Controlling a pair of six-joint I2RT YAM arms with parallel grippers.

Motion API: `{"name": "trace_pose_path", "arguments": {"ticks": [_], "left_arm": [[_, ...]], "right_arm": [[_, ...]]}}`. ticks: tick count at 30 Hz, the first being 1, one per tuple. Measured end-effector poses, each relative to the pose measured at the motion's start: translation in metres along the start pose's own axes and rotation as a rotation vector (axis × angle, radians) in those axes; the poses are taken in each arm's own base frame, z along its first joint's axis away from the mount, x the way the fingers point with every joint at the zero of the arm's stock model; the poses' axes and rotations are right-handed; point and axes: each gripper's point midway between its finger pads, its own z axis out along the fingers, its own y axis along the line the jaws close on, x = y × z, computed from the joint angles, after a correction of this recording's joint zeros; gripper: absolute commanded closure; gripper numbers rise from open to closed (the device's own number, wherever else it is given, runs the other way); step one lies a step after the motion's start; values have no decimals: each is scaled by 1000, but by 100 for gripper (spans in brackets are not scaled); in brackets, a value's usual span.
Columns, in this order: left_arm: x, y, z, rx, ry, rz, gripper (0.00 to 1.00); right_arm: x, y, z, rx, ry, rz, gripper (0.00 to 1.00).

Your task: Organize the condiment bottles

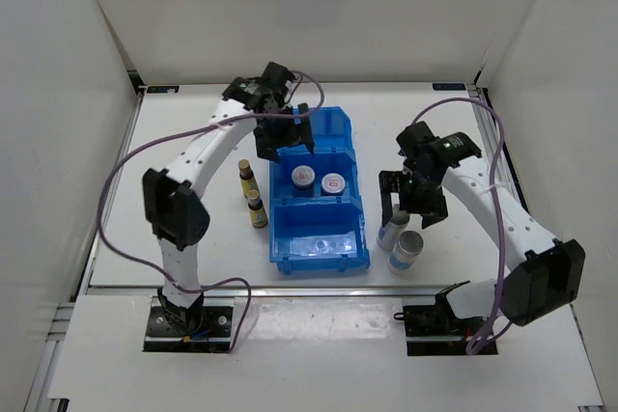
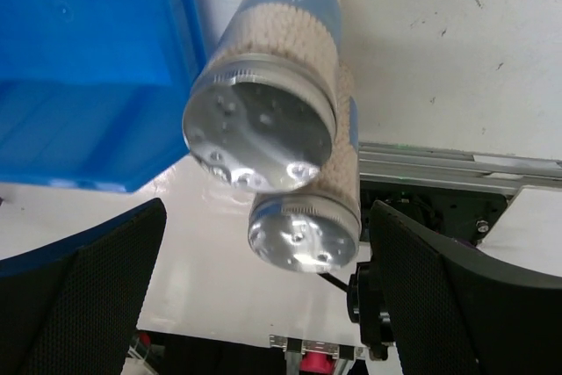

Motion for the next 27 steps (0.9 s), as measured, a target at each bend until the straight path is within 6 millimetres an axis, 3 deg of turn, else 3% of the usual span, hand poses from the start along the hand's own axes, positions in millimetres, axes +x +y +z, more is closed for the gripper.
{"name": "trace_pose_path", "arguments": {"ticks": [6,9,16,17,20,24,27], "left_arm": [[-2,-8,-99,118,-210,65,0],[16,8,-126,121,-261,80,0],[49,72,-124,14,-237,8,0],[52,79,-124,1,-235,-4,0],[60,92,-127,-11,-241,-21,0],[69,98,-137,-1,-271,-22,0],[76,102,-144,3,-292,-23,0]], "right_arm": [[-14,2,23,25,38,7,3],[-20,3,33,33,51,4,21],[-24,0,42,78,63,4,57],[-25,-1,41,87,62,1,66],[-29,-3,34,124,56,-8,78],[-58,5,2,130,-32,-11,100],[-96,24,-36,79,-182,-17,100]]}}
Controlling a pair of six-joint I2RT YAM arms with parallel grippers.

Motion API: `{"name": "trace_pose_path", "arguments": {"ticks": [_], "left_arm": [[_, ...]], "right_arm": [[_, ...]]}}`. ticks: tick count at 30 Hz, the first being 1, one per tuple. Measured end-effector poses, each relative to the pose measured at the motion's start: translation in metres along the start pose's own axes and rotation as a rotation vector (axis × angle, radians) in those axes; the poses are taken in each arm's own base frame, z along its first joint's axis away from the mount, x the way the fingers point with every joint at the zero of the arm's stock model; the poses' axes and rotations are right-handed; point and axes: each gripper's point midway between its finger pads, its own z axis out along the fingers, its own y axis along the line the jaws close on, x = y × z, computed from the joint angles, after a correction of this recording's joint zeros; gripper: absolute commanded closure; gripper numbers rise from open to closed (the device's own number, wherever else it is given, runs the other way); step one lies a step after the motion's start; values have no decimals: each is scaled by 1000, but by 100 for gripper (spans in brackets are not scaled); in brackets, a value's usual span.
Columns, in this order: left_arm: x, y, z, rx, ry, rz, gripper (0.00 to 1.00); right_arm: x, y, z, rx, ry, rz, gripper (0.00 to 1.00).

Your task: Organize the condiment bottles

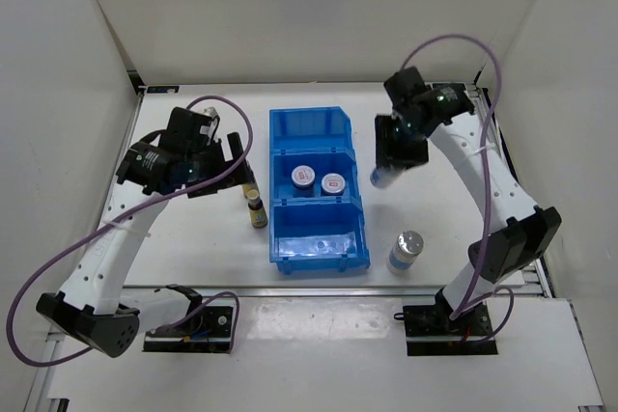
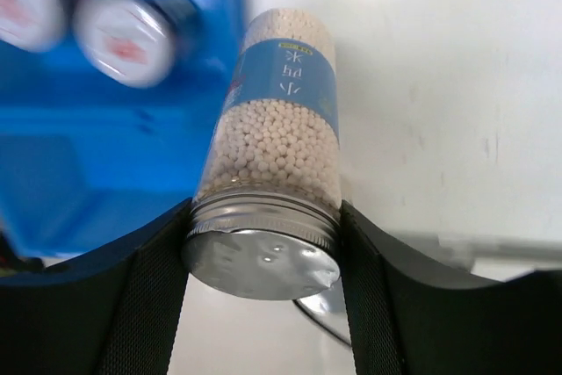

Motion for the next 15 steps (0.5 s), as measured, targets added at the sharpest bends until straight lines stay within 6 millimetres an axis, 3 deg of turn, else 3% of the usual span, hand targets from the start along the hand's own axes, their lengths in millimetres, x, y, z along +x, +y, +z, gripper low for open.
{"name": "trace_pose_path", "arguments": {"ticks": [3,7,11,15], "left_arm": [[6,6,-3,-9,-7,2,0],[13,12,1,-25,6,4,0],[16,17,5,-40,16,4,0],[19,19,7,-51,24,4,0]], "right_arm": [[-45,24,-41,-84,-178,-10,100],[-60,65,-72,-182,-277,-73,100],[-32,109,-70,-239,-224,-160,100],[15,138,-54,-245,-114,-232,100]]}}
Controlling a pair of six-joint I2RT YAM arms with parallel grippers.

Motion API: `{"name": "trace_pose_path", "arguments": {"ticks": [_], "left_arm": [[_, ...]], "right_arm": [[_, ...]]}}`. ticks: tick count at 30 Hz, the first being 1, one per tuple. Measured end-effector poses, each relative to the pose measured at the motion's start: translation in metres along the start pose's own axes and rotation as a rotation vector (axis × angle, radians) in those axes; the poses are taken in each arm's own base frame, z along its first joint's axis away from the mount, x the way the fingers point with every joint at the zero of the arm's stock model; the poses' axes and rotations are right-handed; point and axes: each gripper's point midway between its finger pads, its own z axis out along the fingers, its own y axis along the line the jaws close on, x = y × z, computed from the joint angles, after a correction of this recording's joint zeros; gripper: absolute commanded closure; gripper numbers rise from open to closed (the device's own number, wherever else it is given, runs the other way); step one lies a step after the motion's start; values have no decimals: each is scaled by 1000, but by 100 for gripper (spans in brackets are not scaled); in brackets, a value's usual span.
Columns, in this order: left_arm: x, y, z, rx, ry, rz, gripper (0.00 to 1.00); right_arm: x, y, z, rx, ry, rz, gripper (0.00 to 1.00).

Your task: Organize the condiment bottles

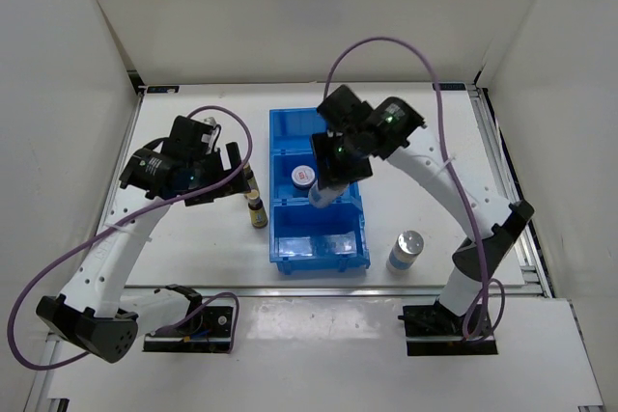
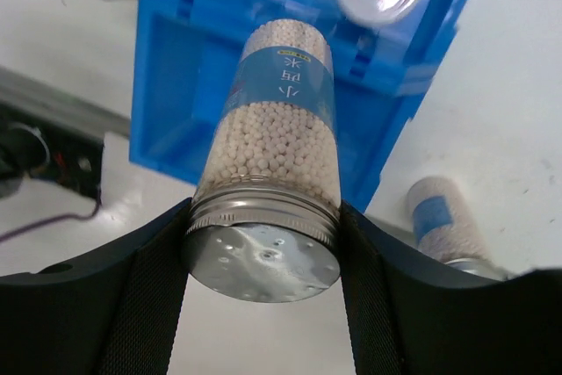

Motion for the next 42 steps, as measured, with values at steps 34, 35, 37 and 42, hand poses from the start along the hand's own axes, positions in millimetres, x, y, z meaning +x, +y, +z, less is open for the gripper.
{"name": "trace_pose_path", "arguments": {"ticks": [34,35,37,42], "left_arm": [[24,14,0,-12,21,0,0],[24,14,-1,-10,19,0,0],[24,14,-1,-9,16,0,0],[28,17,1,-17,30,0,0]], "right_arm": [[117,-17,60,82,233,6,100],[116,-16,63,86,240,3,100],[115,-13,70,94,255,-4,100],[113,-11,78,103,265,-13,100]]}}
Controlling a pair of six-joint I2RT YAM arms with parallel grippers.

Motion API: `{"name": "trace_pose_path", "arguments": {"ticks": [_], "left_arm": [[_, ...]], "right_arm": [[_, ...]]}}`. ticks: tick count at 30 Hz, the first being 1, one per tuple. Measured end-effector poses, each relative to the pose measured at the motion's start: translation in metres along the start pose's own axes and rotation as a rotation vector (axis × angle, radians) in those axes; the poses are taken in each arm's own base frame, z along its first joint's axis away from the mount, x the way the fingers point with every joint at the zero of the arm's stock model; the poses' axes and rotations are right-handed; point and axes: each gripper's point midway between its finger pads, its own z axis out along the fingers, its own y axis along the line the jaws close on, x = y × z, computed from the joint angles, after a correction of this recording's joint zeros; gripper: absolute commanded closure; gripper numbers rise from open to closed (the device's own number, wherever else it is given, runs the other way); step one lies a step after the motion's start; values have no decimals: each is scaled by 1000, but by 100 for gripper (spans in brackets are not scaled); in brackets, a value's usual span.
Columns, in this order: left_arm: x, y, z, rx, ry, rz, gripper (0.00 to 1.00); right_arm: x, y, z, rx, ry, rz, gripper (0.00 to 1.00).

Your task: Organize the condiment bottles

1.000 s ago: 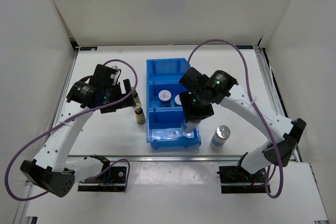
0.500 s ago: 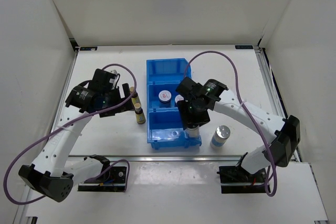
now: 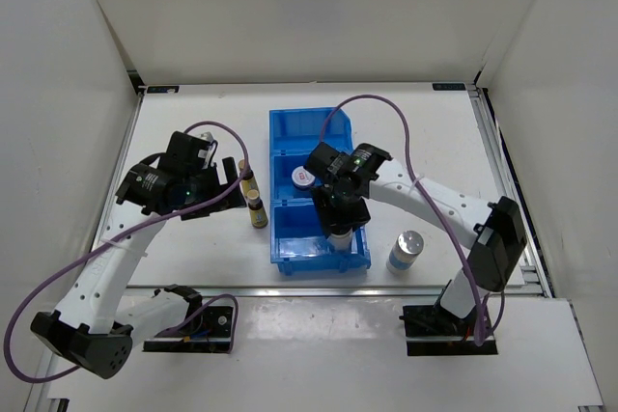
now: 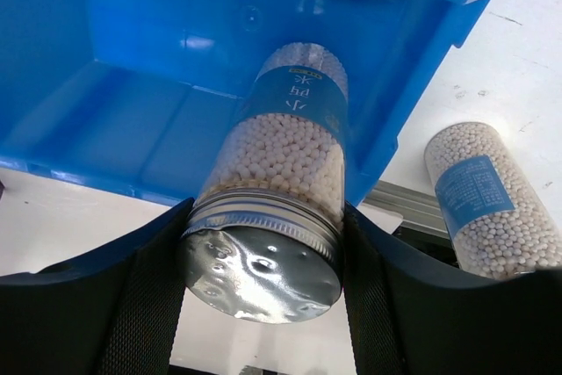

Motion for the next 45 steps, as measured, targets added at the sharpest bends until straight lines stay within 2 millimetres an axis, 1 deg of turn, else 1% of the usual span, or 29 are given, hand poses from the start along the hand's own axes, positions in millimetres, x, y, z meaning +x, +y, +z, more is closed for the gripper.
{"name": "trace_pose_path", "arguments": {"ticks": [3,5,6,7,8,9,11,13,15,19,21,24,27,30,32,33,35,39,42,45], "left_arm": [[0,0,0,0,0,0,0],[0,0,0,0,0,0,0],[0,0,0,0,0,0,0],[0,0,0,0,0,0,0],[0,0,0,0,0,0,0],[0,0,0,0,0,0,0],[0,0,0,0,0,0,0],[0,0,0,0,0,-2,0],[0,0,0,0,0,-4,0],[0,0,0,-1,1,-5,0],[2,1,1,-3,5,-5,0],[3,2,2,-7,11,-4,0],[3,2,3,-5,12,-4,0],[4,1,3,-3,16,-6,0],[5,1,3,-2,19,-9,0],[5,0,3,-1,20,-9,0],[5,0,4,0,25,-12,0],[6,-1,6,3,31,-16,0],[9,0,9,-2,45,-17,0],[12,2,12,-10,60,-20,0]], "right_arm": [[-1,-1,3,14,3,0,99],[-1,-3,7,27,8,-1,75],[-1,-4,9,33,11,0,71],[0,-5,12,38,13,-1,68],[1,-6,15,43,18,-1,63],[2,-7,17,48,23,-1,56],[5,-9,22,56,33,-1,36],[6,-9,23,58,36,-1,34],[5,-9,23,57,33,-1,21],[3,-11,21,66,24,-1,8],[0,-13,13,78,12,1,0],[-11,-16,-11,87,-45,17,0],[-25,-28,-45,76,-160,81,0],[-28,-58,-80,52,-265,196,0],[-20,-82,-92,47,-307,279,0],[-11,-95,-93,57,-309,316,0],[13,-110,-85,75,-271,349,0],[58,-120,-49,123,-107,370,0],[81,-126,-27,163,-13,389,0],[97,-130,-14,189,48,406,0]]}}
